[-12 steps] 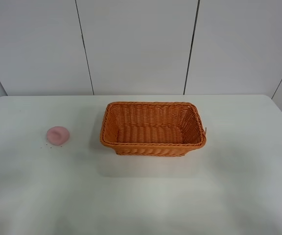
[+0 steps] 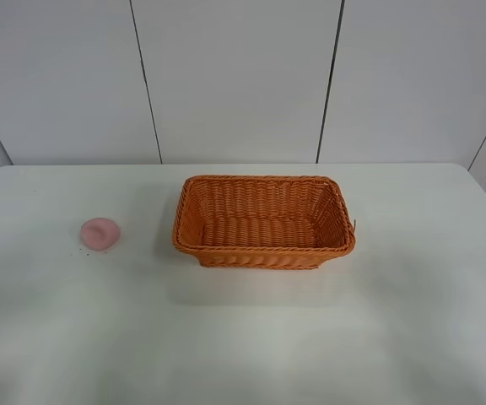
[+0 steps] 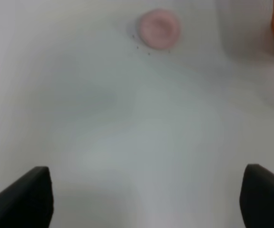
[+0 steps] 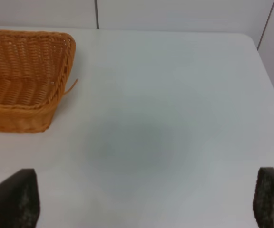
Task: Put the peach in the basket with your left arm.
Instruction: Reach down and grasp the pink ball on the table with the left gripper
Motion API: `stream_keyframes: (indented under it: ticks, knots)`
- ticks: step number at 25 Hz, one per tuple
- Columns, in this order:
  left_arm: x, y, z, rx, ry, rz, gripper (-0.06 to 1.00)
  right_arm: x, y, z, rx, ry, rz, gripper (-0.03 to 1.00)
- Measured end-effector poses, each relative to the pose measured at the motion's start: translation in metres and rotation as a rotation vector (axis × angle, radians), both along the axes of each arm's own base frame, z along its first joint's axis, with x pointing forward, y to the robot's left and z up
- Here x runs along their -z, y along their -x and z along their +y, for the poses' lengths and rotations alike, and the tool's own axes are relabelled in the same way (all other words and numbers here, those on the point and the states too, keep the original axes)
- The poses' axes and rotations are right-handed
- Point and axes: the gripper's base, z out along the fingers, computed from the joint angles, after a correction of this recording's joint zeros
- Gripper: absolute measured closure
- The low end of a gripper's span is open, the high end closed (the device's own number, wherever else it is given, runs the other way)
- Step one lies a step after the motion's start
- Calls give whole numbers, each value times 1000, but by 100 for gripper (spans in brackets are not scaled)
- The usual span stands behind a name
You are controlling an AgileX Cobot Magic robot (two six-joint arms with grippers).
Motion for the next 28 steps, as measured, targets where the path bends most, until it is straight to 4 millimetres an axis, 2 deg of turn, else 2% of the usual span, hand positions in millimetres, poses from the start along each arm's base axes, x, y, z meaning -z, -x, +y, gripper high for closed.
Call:
stream_keyframes:
  ticks: [2,5,9,12,15,20,24,28]
  knots:
    - [-14,-15,-1,7,14,58,13,0,0,0,0,0,0,27]
    - [-33,-49,-2,16,42,181,13,0,0,0,0,0,0,27]
    - [-44,-114,-1,13,60,330,13,0,0,0,0,0,0,27]
    - [-43,-171,1,20,54,398,13,0,0,0,0,0,0,27]
    - [-28,-234,3,27,49,484,13,0,0,0,0,0,0,27]
    - [-2,-322,5,35,49,570,13,0,0,0,0,0,0,27]
    - [27,-380,6,36,71,608,13,0,0,0,0,0,0,27]
    - [58,-423,5,38,89,631,13,0,0,0,0,0,0,27]
